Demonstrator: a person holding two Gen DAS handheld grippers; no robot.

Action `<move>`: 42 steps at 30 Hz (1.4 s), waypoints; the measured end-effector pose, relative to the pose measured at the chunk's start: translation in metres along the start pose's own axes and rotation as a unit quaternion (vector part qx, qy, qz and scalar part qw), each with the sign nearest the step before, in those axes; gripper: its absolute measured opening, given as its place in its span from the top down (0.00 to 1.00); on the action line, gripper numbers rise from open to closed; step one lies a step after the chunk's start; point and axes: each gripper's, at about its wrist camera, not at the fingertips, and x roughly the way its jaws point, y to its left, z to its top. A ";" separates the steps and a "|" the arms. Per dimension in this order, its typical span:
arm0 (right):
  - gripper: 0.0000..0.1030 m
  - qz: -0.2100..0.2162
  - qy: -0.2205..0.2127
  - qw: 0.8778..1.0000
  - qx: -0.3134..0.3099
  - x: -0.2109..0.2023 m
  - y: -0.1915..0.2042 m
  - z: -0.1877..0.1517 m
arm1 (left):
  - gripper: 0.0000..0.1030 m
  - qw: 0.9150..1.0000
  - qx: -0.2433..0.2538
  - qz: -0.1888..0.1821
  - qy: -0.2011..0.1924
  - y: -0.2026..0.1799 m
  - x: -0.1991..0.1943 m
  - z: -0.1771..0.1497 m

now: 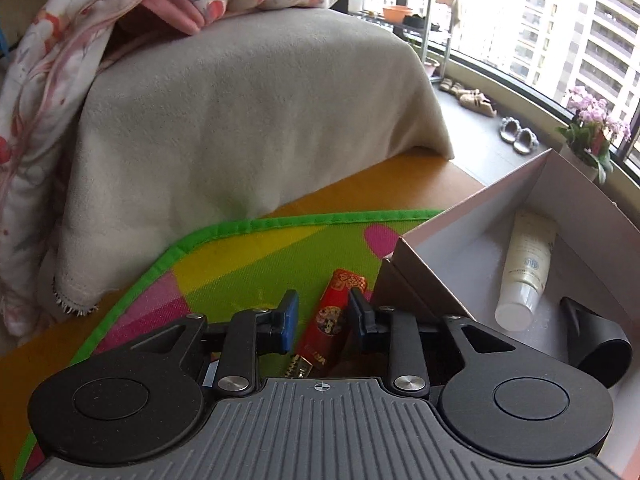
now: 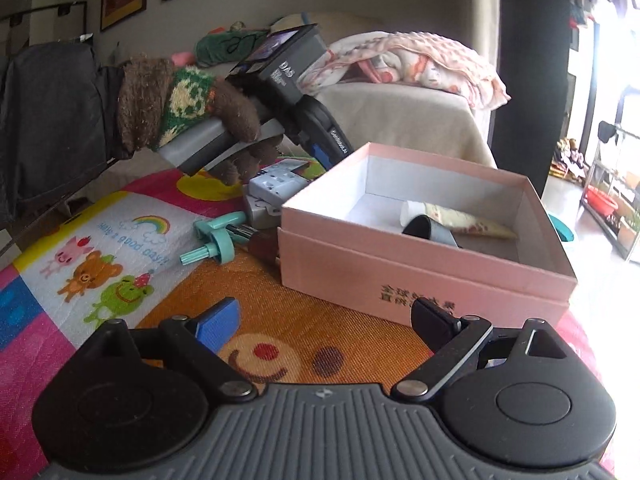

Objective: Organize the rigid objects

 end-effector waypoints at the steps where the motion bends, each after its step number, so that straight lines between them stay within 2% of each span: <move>1: 0.10 0.003 0.002 1.000 0.006 0.001 -0.002 0.000 | 0.73 1.000 -0.004 -0.011 0.002 0.001 0.000 -0.003; 7: 0.10 0.016 0.005 1.000 0.010 0.006 -0.002 0.003 | 0.76 0.999 0.020 -0.030 -0.006 -0.009 -0.029 -0.039; 12: 0.08 0.028 0.014 0.999 -0.005 0.023 -0.003 0.014 | 0.76 0.999 0.014 -0.031 -0.022 -0.016 -0.078 -0.099; 16: 0.08 0.048 0.031 0.998 -0.005 0.047 -0.003 0.026 | 0.76 0.997 -0.036 -0.054 -0.039 -0.012 -0.107 -0.138; 19: 0.09 0.051 0.043 0.998 -0.002 0.064 0.000 0.035 | 0.76 0.990 -0.107 -0.041 -0.077 -0.005 -0.130 -0.160; 21: 0.12 0.034 0.049 0.998 0.001 0.065 0.003 0.041 | 0.76 0.981 -0.151 -0.026 -0.116 0.002 -0.154 -0.173; 22: 0.19 0.021 0.041 0.999 -0.007 0.057 0.003 0.045 | 0.76 0.976 -0.171 -0.018 -0.134 0.005 -0.166 -0.179; 24: 0.19 -0.014 -0.008 1.000 -0.013 0.026 -0.002 0.052 | 0.76 0.965 -0.208 0.008 -0.159 0.012 -0.188 -0.190; 26: 0.17 -0.078 -0.058 0.995 -0.021 -0.001 -0.014 0.064 | 0.76 0.961 -0.224 0.040 -0.159 0.015 -0.199 -0.200; 28: 0.17 -0.143 -0.069 0.987 -0.002 -0.007 -0.036 0.077 | 0.76 0.958 -0.234 0.072 -0.152 0.018 -0.203 -0.208; 30: 0.17 -0.198 -0.035 0.979 0.039 0.011 -0.069 0.088 | 0.76 0.952 -0.250 0.085 -0.152 0.020 -0.210 -0.221; 32: 0.18 -0.228 0.021 0.969 0.088 0.042 -0.105 0.092 | 0.76 0.949 -0.263 0.078 -0.157 0.020 -0.217 -0.234; 33: 0.19 -0.235 0.047 0.964 0.112 0.057 -0.120 0.091 | 0.76 0.947 -0.269 0.072 -0.157 0.020 -0.220 -0.240; 34: 0.26 -0.233 0.067 0.961 0.132 0.071 -0.132 0.090 | 0.76 0.947 -0.276 0.067 -0.152 0.020 -0.219 -0.246; 35: 0.36 -0.220 0.081 0.961 0.144 0.083 -0.140 0.090 | 0.76 0.947 -0.281 0.061 -0.145 0.020 -0.221 -0.252; 36: 0.41 -0.203 0.093 0.964 0.147 0.094 -0.142 0.091 | 0.76 0.947 -0.286 0.053 -0.135 0.019 -0.222 -0.257; 37: 0.49 -0.183 0.101 0.967 0.145 0.103 -0.139 0.093 | 0.76 0.947 -0.291 0.042 -0.126 0.019 -0.222 -0.261; 38: 0.52 -0.171 0.104 0.971 0.133 0.109 -0.131 0.096 | 0.76 0.948 -0.294 0.031 -0.120 0.016 -0.223 -0.265; 40: 0.52 -0.183 0.093 0.975 0.082 0.116 -0.110 0.103 | 0.76 0.949 -0.293 0.014 -0.112 0.011 -0.220 -0.268; 42: 0.53 -0.169 0.087 0.981 0.039 0.124 -0.091 0.107 | 0.76 0.951 -0.288 0.010 -0.110 0.006 -0.216 -0.266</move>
